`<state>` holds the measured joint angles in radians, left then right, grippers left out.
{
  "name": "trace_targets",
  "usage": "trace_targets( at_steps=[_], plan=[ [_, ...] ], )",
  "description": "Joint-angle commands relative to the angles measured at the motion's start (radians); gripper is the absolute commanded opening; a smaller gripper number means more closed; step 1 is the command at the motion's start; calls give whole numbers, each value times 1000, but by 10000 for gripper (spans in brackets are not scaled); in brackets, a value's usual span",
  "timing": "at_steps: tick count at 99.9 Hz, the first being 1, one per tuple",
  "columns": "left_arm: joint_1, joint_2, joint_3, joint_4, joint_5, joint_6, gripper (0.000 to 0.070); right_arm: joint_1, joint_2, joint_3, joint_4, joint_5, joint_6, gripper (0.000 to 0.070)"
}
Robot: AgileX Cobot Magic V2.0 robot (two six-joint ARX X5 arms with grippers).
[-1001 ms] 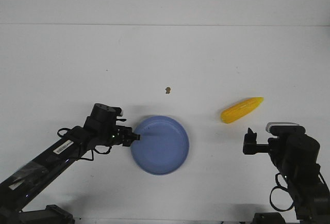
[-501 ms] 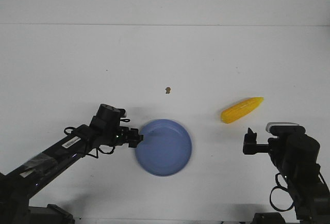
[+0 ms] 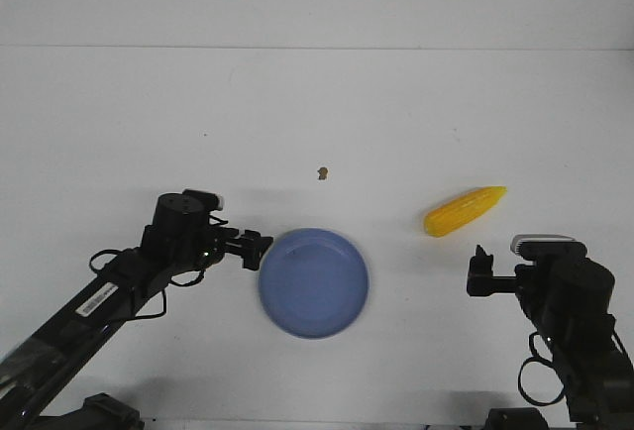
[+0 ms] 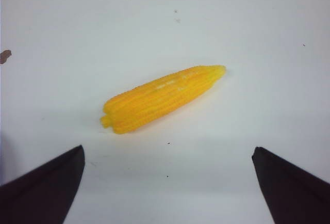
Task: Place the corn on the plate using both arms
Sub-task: 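Withdraw the left gripper and reach the right gripper to the yellow corn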
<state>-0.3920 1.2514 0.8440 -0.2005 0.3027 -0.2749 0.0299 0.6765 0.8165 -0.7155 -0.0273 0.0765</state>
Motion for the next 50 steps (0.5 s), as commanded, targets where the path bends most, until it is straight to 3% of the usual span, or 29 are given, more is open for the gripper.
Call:
trace_targets(
  at_steps=[1,9,16,50],
  plan=[
    [8,-35,14,-34,-108,114,558,0,3,16,12,-3,16,698],
    [26,-102,14,-90,-255,193,558,0,4,16,12,-3,40,698],
    [43,-153,14,-125,-329,232,557,0,6,16,12,-3,68,698],
    [100,-276,14,-137,-341,241,557,-1,166,16,117,10,272,698]
  ],
)
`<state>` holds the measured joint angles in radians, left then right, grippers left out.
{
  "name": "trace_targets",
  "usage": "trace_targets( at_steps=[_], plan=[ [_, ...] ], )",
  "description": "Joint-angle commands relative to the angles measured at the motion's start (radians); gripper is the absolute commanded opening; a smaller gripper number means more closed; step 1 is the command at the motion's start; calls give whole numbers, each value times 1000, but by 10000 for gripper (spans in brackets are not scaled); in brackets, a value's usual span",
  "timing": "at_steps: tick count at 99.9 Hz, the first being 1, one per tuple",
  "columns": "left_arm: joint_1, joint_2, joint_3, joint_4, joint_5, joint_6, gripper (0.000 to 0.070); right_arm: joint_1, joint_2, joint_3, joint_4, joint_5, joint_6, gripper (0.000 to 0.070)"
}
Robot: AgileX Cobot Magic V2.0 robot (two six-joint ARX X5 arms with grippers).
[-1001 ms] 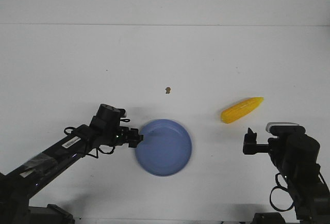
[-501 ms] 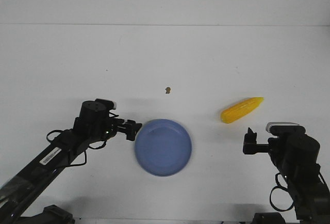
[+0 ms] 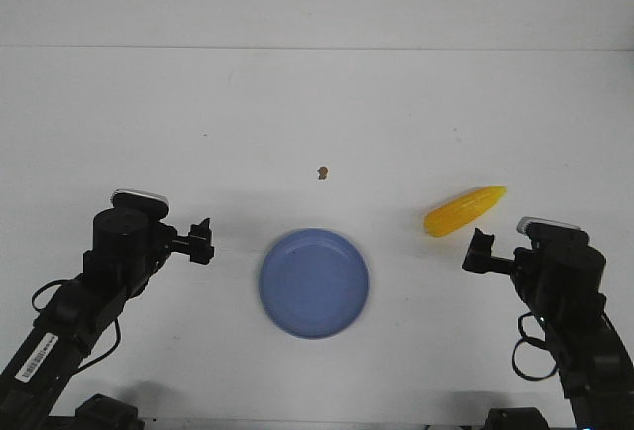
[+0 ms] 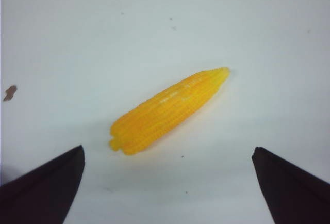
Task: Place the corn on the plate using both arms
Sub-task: 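Withdraw the left gripper and reach the right gripper to the yellow corn, then grasp the yellow corn with the right gripper and lift it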
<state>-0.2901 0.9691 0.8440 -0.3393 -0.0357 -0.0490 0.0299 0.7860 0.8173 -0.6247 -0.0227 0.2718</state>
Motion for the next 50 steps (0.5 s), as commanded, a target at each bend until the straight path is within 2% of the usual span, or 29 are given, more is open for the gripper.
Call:
trace_targets(
  at_steps=[1,50],
  plan=[
    [-2,6,14,2,-3,15,557,-1,67,16,32,7,82,698],
    [-3,5,14,-8,-3,14,556,-6,521,16,334,-9,284,698]
  ],
)
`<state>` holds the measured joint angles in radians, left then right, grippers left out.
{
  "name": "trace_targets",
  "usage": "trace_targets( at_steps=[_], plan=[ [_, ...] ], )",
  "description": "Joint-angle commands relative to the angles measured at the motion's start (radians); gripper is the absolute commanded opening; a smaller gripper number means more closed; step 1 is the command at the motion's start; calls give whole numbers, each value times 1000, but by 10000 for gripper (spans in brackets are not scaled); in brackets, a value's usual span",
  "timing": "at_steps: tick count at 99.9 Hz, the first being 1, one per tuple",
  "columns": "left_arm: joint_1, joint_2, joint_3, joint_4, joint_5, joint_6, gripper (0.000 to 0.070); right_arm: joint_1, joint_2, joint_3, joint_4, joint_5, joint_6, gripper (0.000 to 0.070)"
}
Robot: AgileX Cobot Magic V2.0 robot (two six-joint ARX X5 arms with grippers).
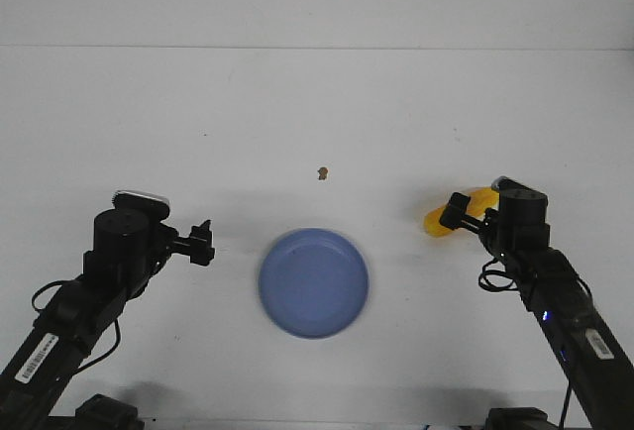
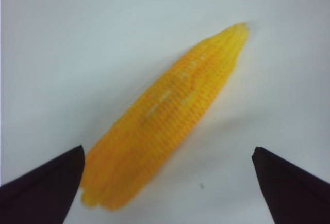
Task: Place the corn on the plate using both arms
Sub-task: 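Grasp the yellow corn with the right gripper and lift it, then carry the corn with the right gripper over the plate and release it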
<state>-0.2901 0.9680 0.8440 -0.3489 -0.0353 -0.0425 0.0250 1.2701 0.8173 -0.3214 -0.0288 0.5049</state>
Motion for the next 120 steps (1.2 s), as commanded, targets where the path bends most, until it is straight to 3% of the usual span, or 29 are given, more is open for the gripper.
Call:
trace_targets(
  at_steps=[1,43,48,57,60,78,89,120],
  plan=[
    [-3,7,14,2,-3,8,556,-1,43,16,35,-3,53,698],
    [-3,7,14,0,-3,8,556,-10,220,16,173,-81,109,689],
    [-3,6,14,0,-3,8,556,-10,225,16,168,-84,109,612],
    [-3,6,14,-2,-3,8,556,-9,223,16,169,-84,108,342],
    [-3,6,14,-2,-3,8,556,-9,222,16,170,-86,106,316],
    [-3,6,14,-3,-3,8,556,6,188,17,172,-188,76,315],
    [-3,6,14,-3,-3,8,556,64,118,17,151,-196,43,315],
    [-3,6,14,-3,-3,8,556,425,-52,17,77,-195,19,316]
  ],
)
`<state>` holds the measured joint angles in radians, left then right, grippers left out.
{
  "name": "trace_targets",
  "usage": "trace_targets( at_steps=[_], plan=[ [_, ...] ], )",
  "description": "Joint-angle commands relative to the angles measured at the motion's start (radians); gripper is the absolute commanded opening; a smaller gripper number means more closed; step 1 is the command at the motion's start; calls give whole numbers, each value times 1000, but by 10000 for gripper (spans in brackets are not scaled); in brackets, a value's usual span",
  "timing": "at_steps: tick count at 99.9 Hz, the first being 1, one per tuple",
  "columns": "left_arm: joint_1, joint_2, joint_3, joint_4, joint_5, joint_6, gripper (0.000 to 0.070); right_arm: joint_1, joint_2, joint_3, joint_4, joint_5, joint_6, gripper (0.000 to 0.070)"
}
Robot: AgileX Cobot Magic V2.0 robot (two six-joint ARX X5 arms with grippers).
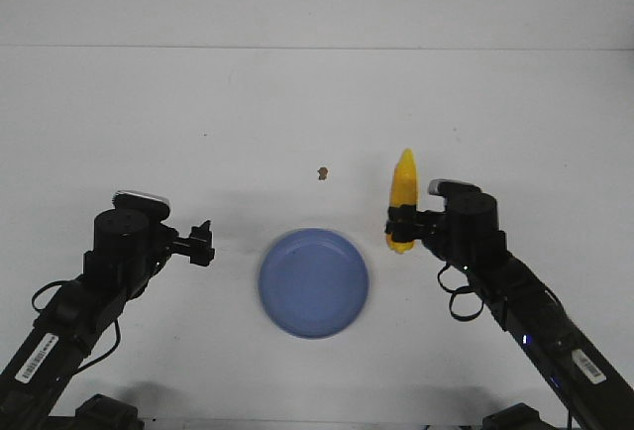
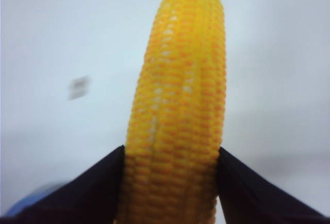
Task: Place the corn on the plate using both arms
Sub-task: 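Carry the corn with the right gripper over the plate and release it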
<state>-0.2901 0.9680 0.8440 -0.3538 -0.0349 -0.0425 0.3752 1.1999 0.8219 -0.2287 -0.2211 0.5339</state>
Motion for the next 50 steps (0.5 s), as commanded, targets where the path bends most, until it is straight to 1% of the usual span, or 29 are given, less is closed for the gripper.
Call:
trace_targets(
  at_steps=[1,7,13,23,33,40,48,50],
  plan=[
    [-3,6,14,2,-3,8,556,80,18,13,-18,-2,-10,316],
    [-3,6,14,2,-3,7,556,146,27,13,-37,18,-9,321],
    [-3,6,14,2,-3,6,556,208,49,13,-37,26,-9,321],
    [-3,6,14,2,-3,5,556,299,85,13,-32,63,-10,324],
    [-3,7,14,2,-3,5,556,355,130,13,-27,90,-11,379],
    [-3,6,14,0,-3,4,556,381,167,13,-26,91,-11,413],
    [-3,6,14,-13,-3,4,556,399,211,13,-26,91,-14,434],
    [-3,6,14,-15,-3,4,556,401,216,13,-26,91,-15,450]
  ],
)
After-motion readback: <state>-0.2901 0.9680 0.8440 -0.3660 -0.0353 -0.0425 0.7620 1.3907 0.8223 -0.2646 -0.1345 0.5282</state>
